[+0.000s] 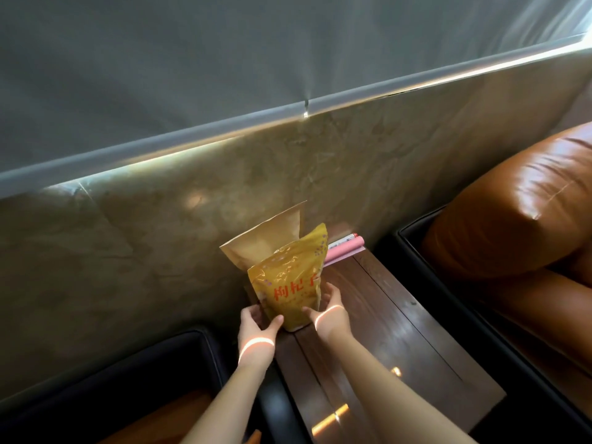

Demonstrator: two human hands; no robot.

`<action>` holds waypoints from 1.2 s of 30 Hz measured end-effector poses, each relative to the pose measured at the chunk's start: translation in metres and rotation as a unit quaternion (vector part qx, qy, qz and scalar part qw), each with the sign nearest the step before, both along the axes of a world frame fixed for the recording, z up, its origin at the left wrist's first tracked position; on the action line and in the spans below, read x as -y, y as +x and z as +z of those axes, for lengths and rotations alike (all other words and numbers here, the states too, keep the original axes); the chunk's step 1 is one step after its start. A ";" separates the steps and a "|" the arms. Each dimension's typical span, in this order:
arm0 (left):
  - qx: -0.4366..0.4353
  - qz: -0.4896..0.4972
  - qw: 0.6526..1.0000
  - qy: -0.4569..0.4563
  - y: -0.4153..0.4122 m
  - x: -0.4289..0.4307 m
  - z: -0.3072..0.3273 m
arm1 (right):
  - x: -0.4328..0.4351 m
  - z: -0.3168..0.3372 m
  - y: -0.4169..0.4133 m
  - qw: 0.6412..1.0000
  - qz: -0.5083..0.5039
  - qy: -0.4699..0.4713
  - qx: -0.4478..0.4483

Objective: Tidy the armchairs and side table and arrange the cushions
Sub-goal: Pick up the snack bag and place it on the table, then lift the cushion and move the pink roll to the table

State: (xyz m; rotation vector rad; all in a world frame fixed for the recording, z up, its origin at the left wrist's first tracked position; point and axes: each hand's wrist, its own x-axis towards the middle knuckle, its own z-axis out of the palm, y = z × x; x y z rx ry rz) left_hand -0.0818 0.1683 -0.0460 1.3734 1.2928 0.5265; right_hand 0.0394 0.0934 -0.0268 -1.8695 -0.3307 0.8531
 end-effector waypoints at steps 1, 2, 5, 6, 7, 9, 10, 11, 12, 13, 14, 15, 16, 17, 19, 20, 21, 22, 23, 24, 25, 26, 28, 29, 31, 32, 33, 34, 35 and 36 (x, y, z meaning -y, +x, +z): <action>-0.020 -0.014 1.000 0.009 -0.007 0.007 0.000 | 0.007 0.003 -0.006 1.000 0.005 -0.021 0.011; -0.039 -0.029 0.999 0.019 -0.014 0.015 0.000 | 0.013 0.005 -0.014 0.999 0.016 -0.039 0.021; -0.080 -0.081 0.991 0.066 -0.037 0.046 0.000 | 0.032 0.008 -0.039 0.994 0.073 -0.069 0.049; -0.085 -0.090 0.989 0.080 -0.044 0.056 0.002 | 0.037 0.009 -0.048 0.992 0.091 -0.074 0.053; -0.084 -0.094 0.988 0.091 -0.050 0.065 0.003 | 0.042 0.011 -0.057 0.990 0.107 -0.077 0.055; -0.078 -0.097 0.987 0.106 -0.063 0.082 0.007 | 0.054 0.016 -0.077 0.986 0.134 -0.075 0.069; -0.074 -0.101 0.986 0.108 -0.071 0.090 0.011 | 0.059 0.020 -0.087 0.983 0.147 -0.075 0.082; -0.070 -0.105 0.986 0.110 -0.078 0.097 0.015 | 0.065 0.024 -0.097 0.980 0.157 -0.074 0.095; -0.068 -0.109 0.985 0.112 -0.086 0.103 0.020 | 0.072 0.029 -0.107 0.978 0.165 -0.073 0.106; -0.068 -0.112 0.984 0.119 -0.094 0.109 0.025 | 0.078 0.034 -0.116 0.977 0.170 -0.069 0.112; -0.069 -0.115 0.983 0.126 -0.103 0.114 0.031 | 0.085 0.040 -0.125 0.976 0.174 -0.063 0.116; -0.069 -0.115 0.982 0.132 -0.114 0.118 0.038 | 0.092 0.045 -0.135 0.976 0.176 -0.058 0.118; -0.066 -0.114 0.981 0.140 -0.124 0.123 0.045 | 0.099 0.051 -0.145 0.975 0.176 -0.054 0.123; -0.063 -0.113 0.980 0.149 -0.135 0.127 0.052 | 0.106 0.057 -0.155 0.975 0.175 -0.050 0.129; -0.060 -0.112 0.977 0.170 -0.157 0.135 0.065 | 0.119 0.071 -0.175 0.974 0.174 -0.041 0.141; -0.063 -0.116 0.975 0.177 -0.168 0.139 0.071 | 0.125 0.077 -0.184 0.973 0.174 -0.038 0.145; -0.067 -0.120 0.974 0.180 -0.180 0.143 0.076 | 0.131 0.084 -0.194 0.973 0.172 -0.034 0.150; -0.070 -0.123 0.974 0.178 -0.191 0.147 0.081 | 0.137 0.090 -0.203 0.973 0.168 -0.031 0.158; -0.072 -0.125 0.974 0.177 -0.201 0.151 0.085 | 0.142 0.094 -0.212 0.972 0.163 -0.028 0.165; -0.074 -0.130 0.972 0.182 -0.211 0.155 0.089 | 0.147 0.099 -0.221 0.972 0.156 -0.025 0.171; -0.076 -0.136 0.969 0.190 -0.220 0.159 0.091 | 0.153 0.103 -0.231 0.973 0.149 -0.021 0.176; -0.077 -0.143 0.967 0.198 -0.229 0.163 0.095 | 0.158 0.106 -0.240 0.974 0.142 -0.017 0.178; -0.081 -0.155 0.962 0.211 -0.248 0.172 0.101 | 0.170 0.111 -0.259 0.975 0.134 -0.010 0.179; -0.082 -0.156 0.961 0.214 -0.257 0.177 0.103 | 0.177 0.112 -0.268 0.975 0.134 -0.008 0.179; -0.082 -0.156 0.960 0.215 -0.275 0.186 0.107 | 0.188 0.114 -0.284 0.974 0.135 -0.007 0.180; -0.082 -0.156 0.960 0.217 -0.283 0.190 0.110 | 0.193 0.115 -0.291 0.974 0.137 -0.004 0.180; -0.081 -0.155 0.959 0.221 -0.291 0.193 0.112 | 0.197 0.116 -0.298 0.974 0.141 0.002 0.178; -0.082 -0.154 0.958 0.226 -0.299 0.195 0.116 | 0.200 0.119 -0.305 0.973 0.149 0.009 0.174; -0.086 -0.152 0.957 0.230 -0.307 0.198 0.119 | 0.203 0.121 -0.311 0.972 0.159 0.016 0.172; -0.091 -0.149 0.956 0.234 -0.315 0.201 0.123 | 0.206 0.121 -0.317 0.970 0.169 0.020 0.174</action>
